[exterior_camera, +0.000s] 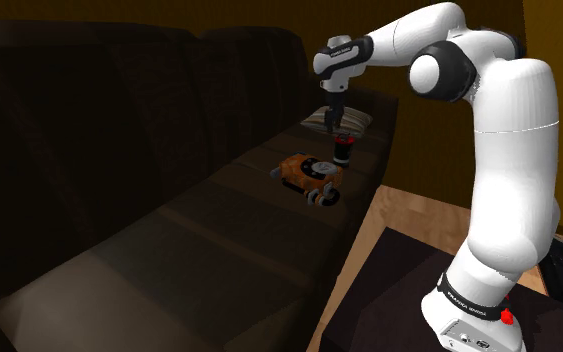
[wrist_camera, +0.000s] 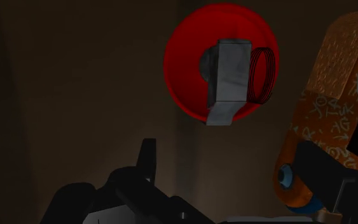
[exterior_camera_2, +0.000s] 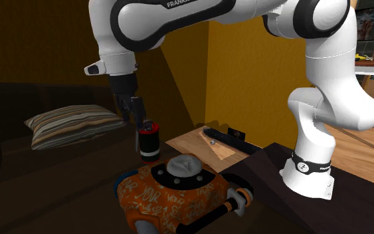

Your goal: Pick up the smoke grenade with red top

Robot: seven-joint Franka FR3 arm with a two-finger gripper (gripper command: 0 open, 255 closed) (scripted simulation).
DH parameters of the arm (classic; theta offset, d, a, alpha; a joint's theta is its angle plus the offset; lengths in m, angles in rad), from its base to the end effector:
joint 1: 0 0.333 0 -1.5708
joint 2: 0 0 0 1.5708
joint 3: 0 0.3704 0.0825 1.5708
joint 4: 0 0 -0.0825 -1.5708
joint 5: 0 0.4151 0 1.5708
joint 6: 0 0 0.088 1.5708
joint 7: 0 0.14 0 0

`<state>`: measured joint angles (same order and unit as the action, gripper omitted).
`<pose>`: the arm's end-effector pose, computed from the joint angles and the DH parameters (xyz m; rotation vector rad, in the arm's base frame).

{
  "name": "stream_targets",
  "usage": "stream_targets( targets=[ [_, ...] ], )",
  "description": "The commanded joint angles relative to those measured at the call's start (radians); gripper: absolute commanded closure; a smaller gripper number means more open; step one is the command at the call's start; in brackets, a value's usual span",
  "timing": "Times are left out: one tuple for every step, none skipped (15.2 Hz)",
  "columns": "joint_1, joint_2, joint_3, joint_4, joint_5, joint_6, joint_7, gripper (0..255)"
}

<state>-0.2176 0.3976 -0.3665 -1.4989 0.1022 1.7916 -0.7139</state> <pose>0.6173 -0.3508 0.4542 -3.1183 -0.1939 0.1366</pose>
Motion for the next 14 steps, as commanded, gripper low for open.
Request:
stream_targets(
  targets=[
    [0.0, 0.005, 0.001, -0.025, 0.002, 0.029, -0.003, 0],
    [0.0, 0.007, 0.001, -0.035, 0.003, 0.041, -0.003, 0],
    [0.0, 0.008, 0.002, -0.041, 0.004, 0.049, -0.003, 0],
    [0.0, 0.008, 0.002, -0.04, 0.004, 0.049, -0.003, 0],
    [0.0, 0.009, 0.002, -0.041, 0.004, 0.05, -0.004, 255],
    [0.0, 0.007, 0.001, -0.044, 0.004, 0.051, -0.005, 255],
    [0.0, 0.007, 0.001, -0.044, 0.003, 0.051, -0.005, 255],
    [0.0, 0.007, 0.001, -0.044, 0.003, 0.051, -0.005, 255],
    [0.0, 0.007, 0.001, -0.044, 0.003, 0.051, -0.005, 255],
    [0.0, 0.007, 0.001, -0.044, 0.003, 0.051, -0.005, 255],
    [-0.001, 0.007, 0.001, -0.043, 0.003, 0.05, -0.005, 255],
    [0.0, 0.007, 0.001, -0.043, 0.004, 0.05, -0.005, 255],
    [-0.001, 0.008, 0.001, -0.043, 0.004, 0.05, -0.005, 255],
    [0.0, 0.009, 0.002, -0.04, 0.004, 0.048, -0.003, 255]
  ],
)
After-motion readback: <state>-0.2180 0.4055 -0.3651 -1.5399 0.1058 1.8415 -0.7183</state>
